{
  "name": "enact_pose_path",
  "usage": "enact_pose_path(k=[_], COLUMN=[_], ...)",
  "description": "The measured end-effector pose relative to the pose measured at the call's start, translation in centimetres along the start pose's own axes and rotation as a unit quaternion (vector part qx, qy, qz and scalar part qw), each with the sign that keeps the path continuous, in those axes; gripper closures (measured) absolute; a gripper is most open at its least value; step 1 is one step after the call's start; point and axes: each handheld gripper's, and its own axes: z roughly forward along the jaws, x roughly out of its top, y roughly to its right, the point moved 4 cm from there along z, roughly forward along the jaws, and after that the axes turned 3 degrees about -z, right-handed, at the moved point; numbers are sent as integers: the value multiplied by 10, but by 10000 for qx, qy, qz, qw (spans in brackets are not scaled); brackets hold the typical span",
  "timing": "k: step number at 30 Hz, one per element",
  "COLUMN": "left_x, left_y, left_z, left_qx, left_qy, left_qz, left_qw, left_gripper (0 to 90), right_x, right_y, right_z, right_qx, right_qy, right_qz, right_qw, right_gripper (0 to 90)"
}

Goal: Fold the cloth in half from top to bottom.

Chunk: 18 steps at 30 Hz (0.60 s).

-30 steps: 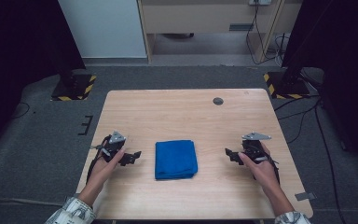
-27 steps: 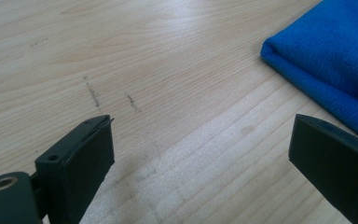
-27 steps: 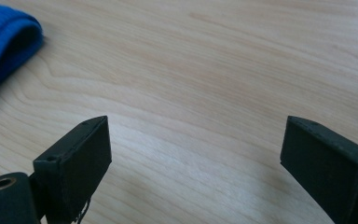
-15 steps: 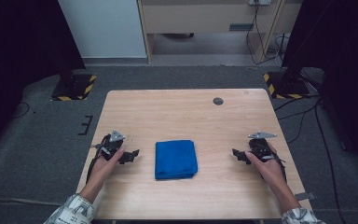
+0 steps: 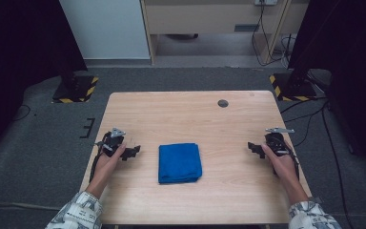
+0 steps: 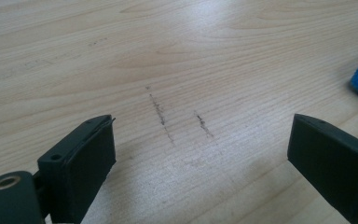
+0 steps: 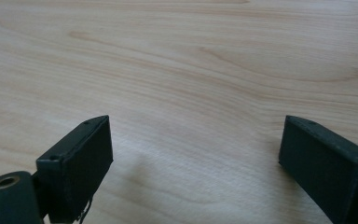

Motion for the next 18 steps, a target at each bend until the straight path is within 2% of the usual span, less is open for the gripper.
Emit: enact_pose_path(k=[7,10,14,16,17,18], left_x=[-2,-3,-4,-4,-4,-4], left_y=[0,0,2,3,3,3], left_z=[7,9,11,11,11,11], left_qx=[9,35,93,88,85,80], left_qy=[-116,-110,-153,-166,-170,-175], left_qz=[15,38,202,210,216,224], left_qw=[9999,9999,9996,9996,9996,9996], left_gripper=[70,64,51,40,38,36], right_x=[1,1,1,2,1,1], right_y=[3,1,-3,-6,-8,-9], right_z=[5,7,10,12,13,14], right_qx=[-111,-164,-293,-432,-522,-484], right_qy=[97,114,81,9,-65,-95], right_qz=[85,13,-130,-296,-468,-502], right_qw=[9999,9998,9995,9986,9975,9975], right_gripper=[98,89,86,83,69,65])
